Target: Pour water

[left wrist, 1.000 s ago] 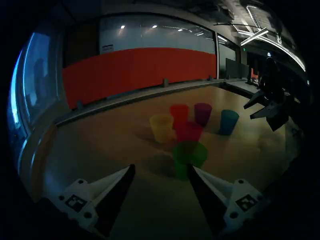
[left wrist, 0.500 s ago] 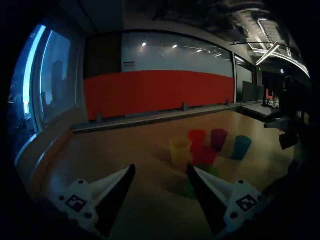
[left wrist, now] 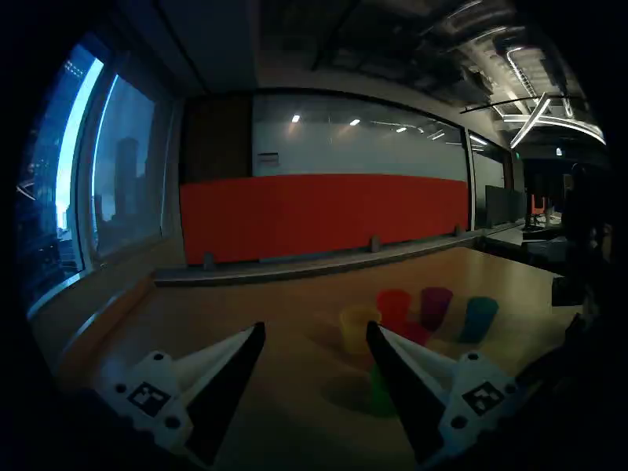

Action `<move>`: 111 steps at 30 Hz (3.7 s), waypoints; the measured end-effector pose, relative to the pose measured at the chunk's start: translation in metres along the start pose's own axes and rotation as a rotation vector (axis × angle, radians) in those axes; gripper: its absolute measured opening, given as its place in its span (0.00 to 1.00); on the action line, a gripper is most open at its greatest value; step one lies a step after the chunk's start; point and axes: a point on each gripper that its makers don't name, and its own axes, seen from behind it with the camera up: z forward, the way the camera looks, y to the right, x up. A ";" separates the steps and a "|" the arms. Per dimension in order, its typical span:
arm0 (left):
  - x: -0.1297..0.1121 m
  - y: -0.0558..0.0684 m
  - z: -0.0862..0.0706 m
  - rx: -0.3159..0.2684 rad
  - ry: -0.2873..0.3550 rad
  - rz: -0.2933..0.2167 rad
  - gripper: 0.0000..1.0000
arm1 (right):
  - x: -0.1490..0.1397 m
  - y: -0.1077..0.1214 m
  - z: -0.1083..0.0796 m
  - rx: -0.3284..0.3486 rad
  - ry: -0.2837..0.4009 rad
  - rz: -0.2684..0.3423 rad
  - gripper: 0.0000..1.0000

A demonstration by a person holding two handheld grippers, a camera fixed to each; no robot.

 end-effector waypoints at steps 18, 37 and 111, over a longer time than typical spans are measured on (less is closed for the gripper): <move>0.026 -0.012 0.007 0.116 0.125 0.024 0.95 | 0.028 0.033 -0.003 -0.196 0.146 0.090 1.00; 0.025 -0.026 0.006 0.257 0.172 0.035 0.95 | 0.016 0.032 -0.012 -0.247 0.127 0.059 1.00; -0.053 -0.015 0.035 0.257 0.122 -0.059 0.95 | 0.008 0.025 -0.018 -0.272 0.073 0.061 1.00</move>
